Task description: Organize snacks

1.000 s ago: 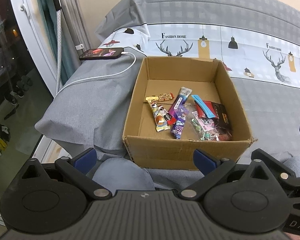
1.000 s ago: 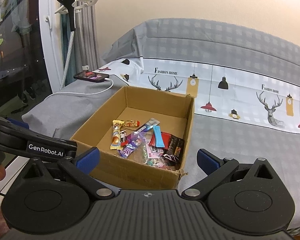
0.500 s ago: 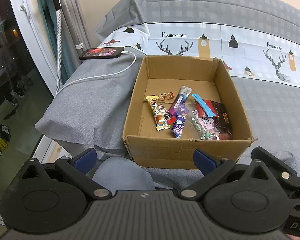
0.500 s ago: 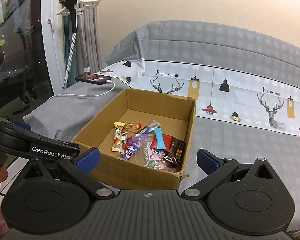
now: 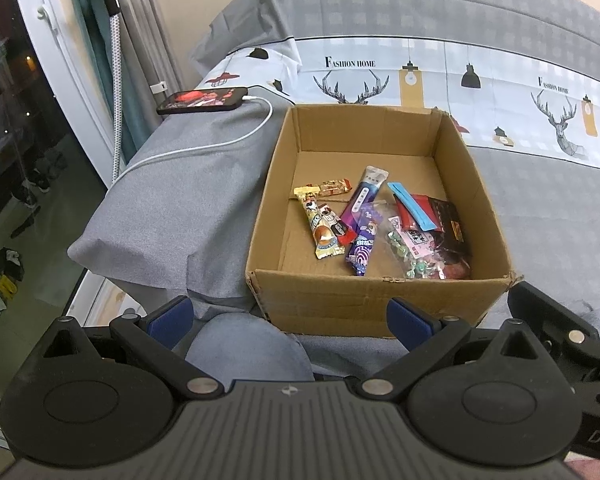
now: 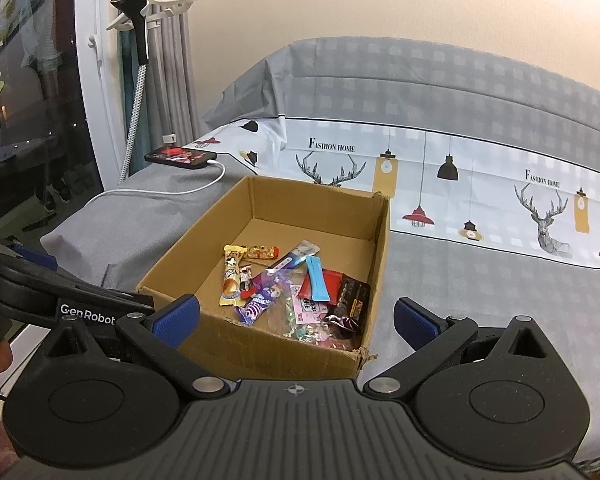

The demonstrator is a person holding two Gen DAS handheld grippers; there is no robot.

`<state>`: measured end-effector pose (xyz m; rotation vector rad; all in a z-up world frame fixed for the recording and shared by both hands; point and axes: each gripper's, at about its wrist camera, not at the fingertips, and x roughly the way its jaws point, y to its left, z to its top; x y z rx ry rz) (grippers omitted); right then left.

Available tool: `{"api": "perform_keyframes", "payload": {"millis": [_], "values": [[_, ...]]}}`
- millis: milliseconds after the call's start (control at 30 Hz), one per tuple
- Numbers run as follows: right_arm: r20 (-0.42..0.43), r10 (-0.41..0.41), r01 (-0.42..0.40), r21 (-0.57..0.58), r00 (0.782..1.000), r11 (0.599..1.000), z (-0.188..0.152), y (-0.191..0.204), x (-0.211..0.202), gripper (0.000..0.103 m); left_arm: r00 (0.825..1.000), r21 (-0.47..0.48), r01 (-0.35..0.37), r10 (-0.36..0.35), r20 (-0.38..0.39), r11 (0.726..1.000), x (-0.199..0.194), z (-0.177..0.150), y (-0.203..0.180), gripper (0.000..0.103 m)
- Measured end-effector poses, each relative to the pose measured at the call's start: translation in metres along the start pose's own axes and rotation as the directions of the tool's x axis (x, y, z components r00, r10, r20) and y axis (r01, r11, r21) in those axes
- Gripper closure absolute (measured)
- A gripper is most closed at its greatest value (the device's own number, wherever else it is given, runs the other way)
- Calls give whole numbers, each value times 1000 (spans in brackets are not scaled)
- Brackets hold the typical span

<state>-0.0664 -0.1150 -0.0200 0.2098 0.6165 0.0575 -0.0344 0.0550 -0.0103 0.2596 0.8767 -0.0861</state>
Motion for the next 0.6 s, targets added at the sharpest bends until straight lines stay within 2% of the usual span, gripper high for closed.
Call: {"api": "perform_keyframes", "payload": {"millis": [467,600], "values": [[4,-10,10,20,1000,1000,9,-4,10,0,1000,-6,-8,8,8,1000,6,18,-2,0],[-11,-13,13,33,1000,999,12,-5,16,0,1000,-20,-12,11,-27,1000,13,22,-1,0]]}}
